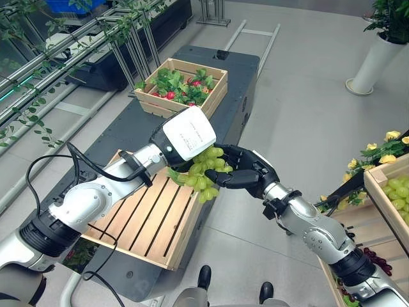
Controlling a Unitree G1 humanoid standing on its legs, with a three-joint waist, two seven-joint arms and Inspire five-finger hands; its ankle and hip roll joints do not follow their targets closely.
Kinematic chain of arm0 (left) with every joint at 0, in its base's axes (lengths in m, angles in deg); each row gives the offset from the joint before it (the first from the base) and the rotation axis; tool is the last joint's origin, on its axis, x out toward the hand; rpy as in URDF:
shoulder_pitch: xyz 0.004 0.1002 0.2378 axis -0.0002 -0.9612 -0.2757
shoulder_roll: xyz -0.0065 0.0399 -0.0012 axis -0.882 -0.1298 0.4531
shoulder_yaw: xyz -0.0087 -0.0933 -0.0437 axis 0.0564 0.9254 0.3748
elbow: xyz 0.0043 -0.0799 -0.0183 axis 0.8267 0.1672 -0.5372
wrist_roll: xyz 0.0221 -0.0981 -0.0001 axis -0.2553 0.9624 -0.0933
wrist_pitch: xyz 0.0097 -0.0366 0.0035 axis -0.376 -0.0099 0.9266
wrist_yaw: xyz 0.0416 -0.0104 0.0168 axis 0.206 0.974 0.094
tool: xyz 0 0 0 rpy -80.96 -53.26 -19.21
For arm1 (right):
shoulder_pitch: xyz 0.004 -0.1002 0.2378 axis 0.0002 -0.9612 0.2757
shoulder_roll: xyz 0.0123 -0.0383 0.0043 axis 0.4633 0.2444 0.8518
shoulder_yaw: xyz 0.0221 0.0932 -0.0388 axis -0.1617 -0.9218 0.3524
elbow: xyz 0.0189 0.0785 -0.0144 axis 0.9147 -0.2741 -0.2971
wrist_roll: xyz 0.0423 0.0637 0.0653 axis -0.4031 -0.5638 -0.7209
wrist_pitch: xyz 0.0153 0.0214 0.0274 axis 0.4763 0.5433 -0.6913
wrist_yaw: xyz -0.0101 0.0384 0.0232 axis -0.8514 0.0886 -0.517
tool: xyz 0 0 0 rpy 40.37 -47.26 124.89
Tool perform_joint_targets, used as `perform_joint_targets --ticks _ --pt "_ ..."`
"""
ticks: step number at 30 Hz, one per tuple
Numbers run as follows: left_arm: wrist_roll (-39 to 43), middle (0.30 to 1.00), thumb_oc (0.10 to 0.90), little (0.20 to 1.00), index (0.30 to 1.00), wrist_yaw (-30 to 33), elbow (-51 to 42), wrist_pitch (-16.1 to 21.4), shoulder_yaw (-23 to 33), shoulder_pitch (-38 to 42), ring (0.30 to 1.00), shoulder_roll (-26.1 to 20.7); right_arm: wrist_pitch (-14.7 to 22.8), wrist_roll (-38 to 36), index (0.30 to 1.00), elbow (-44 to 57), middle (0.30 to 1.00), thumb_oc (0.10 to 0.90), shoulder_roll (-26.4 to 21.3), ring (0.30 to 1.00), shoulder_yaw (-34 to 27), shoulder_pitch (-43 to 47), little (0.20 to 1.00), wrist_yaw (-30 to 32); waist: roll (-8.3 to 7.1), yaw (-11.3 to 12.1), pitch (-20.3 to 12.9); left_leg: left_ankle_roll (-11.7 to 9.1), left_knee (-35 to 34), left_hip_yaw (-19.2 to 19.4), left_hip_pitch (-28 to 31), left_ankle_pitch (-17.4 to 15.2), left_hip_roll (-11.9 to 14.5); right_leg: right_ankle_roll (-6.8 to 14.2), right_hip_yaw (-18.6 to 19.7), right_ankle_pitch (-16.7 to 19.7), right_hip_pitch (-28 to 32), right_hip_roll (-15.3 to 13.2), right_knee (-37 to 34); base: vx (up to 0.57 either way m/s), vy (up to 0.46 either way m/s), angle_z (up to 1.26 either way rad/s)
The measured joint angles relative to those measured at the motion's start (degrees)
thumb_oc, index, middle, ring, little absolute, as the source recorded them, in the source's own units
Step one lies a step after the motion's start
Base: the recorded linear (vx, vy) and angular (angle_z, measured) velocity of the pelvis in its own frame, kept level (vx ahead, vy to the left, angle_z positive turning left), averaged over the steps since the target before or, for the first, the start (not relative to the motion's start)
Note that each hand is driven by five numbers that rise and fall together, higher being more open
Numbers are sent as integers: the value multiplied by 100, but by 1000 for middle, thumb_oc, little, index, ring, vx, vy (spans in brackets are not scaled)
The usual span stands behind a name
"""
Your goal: Pick up the fruits from the basket on one side to the basket on the other side
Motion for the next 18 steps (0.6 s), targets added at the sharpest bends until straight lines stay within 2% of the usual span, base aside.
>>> perform_joint_targets --ticks 5,8,12,18 --pt "0 300 400 300 300 0 0 0 9 0 300 1 -157 -456 900 -32 900 800 -26 900 -28 -60 900 -150 -33 -4 -24 -3 1 2 7 -2 3 0 3 0 4 3 0 0 0 0" --pt "0 300 400 300 300 0 0 0 22 0 300 -7 -360 -844 900 -194 900 800 -28 900 -70 -81 900 -478 -46 10 -32 -3 1 2 16 -2 3 0 3 0 14 3 0 0 0 0" --pt "0 300 400 300 300 0 -1 0 28 0 300 -9 -580 -844 900 -301 900 800 -31 900 -45 -96 900 -671 -86 14 -64 -3 1 3 20 -2 4 0 3 0 16 3 0 0 0 0" --pt "1 300 400 300 300 1 -5 -1 28 0 300 -5 -718 -841 900 -320 900 800 -6 900 142 -124 900 -934 -131 10 -99 -3 1 9 29 -2 3 0 9 0 21 3 -1 0 0 0"
